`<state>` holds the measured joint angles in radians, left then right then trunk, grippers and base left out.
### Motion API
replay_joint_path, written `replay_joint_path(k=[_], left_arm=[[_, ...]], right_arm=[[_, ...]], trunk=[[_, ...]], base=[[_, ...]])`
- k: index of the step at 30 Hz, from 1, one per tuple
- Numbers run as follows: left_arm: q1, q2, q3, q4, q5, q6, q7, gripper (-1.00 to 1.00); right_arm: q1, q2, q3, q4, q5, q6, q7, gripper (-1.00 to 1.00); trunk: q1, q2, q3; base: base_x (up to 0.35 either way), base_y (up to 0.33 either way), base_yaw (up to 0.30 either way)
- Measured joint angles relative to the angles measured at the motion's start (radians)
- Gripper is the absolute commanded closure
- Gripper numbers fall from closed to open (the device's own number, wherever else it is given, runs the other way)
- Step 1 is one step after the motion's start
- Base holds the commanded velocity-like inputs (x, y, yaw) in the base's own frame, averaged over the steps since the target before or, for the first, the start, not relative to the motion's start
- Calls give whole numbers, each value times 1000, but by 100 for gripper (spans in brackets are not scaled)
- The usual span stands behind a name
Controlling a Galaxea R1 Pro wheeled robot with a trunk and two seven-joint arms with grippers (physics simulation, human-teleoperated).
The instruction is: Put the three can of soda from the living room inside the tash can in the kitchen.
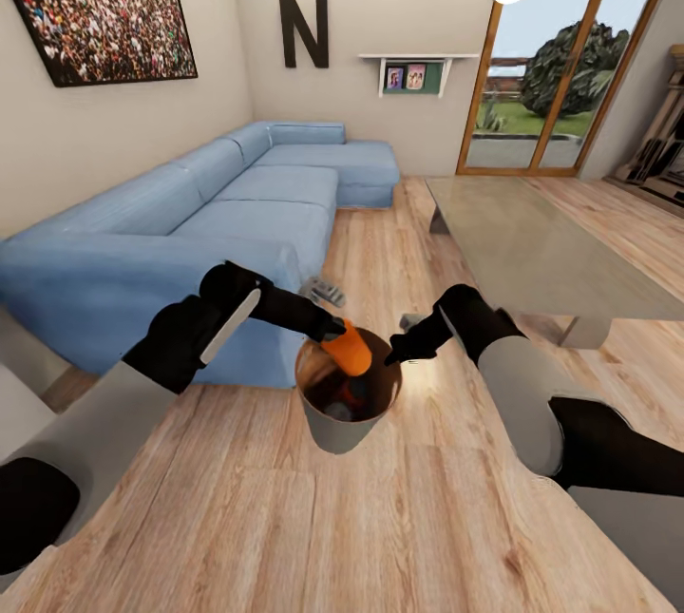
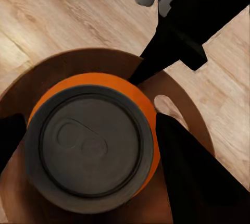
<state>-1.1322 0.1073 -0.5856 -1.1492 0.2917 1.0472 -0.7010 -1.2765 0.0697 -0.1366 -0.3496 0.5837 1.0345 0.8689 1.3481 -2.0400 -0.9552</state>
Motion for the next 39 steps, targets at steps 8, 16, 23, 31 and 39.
replay_joint_path(k=[8,16,23,31,39], left_arm=[[5,-9,-100,4,-3,0,8,100],[10,-13,-164,3,-6,0,54,100],[11,-13,-172,3,-47,0,61,100],[11,-24,-172,3,-82,-7,61,100],[11,-26,-172,3,-86,-12,58,-100]], right_arm=[[-54,-2,-34,54,9,-2,1,100],[-72,-3,-44,75,12,-2,1,100],[-73,0,-47,76,5,0,2,100],[-73,2,-47,77,6,0,2,100],[-73,1,-45,77,14,-3,1,100]], trunk=[[0,0,0],[0,0,0],[0,0,0],[0,0,0],[0,0,0]], base=[[0,0,0],[0,0,0],[0,0,0],[0,0,0],[0,0,0]])
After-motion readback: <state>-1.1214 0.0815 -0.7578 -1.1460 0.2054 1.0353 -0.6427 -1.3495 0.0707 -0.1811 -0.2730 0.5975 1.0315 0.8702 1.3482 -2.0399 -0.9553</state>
